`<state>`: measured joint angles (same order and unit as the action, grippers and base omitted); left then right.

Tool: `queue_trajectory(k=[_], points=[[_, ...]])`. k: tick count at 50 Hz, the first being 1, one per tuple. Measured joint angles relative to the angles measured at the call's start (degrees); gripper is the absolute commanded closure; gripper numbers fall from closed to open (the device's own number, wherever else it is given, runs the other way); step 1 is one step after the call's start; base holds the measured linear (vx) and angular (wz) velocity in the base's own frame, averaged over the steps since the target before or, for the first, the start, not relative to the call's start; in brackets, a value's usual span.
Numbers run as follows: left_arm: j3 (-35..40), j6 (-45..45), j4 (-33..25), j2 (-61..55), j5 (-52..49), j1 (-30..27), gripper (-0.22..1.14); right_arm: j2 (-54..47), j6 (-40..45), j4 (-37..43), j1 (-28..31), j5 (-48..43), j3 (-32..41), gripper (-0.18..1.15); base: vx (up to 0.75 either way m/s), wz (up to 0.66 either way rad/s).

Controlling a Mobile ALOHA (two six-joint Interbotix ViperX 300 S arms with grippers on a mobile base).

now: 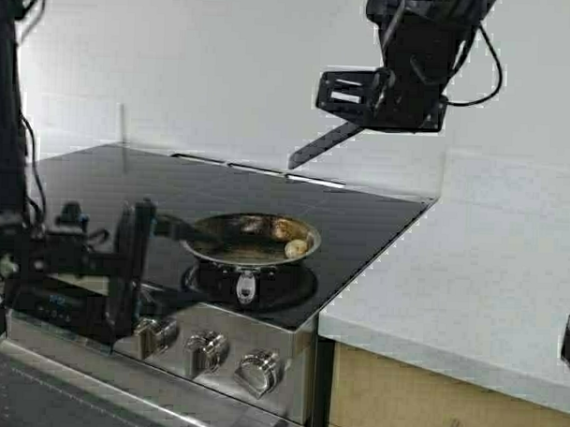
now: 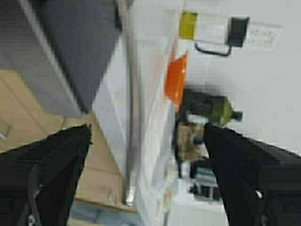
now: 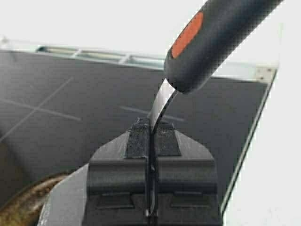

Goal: Add oil to the pan and cook the shrimp and serve it

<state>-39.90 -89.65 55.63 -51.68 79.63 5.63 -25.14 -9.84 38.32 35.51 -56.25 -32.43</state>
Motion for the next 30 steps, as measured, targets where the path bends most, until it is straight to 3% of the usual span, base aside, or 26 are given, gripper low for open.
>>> queue_trajectory(k=[6, 12, 16, 21, 24, 30], points=[[-2.55, 1.23, 0.09, 2.11, 0.00, -2.29, -0.04, 0.44, 0.00, 0.18, 0.00, 0.09, -0.44, 0.89, 0.00, 0.00], [-4.39, 2.29, 0.53, 4.13, 0.00, -5.27, 0.14, 1.93, -0.26, 1.93, 0.09, 1.05, -1.23, 0.89, 0.00, 0.00], [-5.54, 2.64, 0.53, 5.89, -0.09, -6.15, 0.39, 2.99, -1.05, 2.99, -0.09, 1.58, -1.58, 0.89, 0.00, 0.00], [-6.68, 3.60, 0.26, 8.61, -1.05, -6.24, 0.83, 4.22, -2.55, 3.60, -0.44, 3.43, -1.76, 0.89, 0.00, 0.00], [-7.65, 5.36, 0.26, 10.81, -2.29, -6.15, 1.00, 5.19, -3.69, 4.48, -1.05, 5.63, -1.85, 0.89, 0.00, 0.00], [-9.58, 10.20, -0.53, 17.58, -6.94, -6.15, 0.88, 8.00, -5.71, 6.68, -3.16, 13.71, -1.93, 0.89, 0.00, 0.00]])
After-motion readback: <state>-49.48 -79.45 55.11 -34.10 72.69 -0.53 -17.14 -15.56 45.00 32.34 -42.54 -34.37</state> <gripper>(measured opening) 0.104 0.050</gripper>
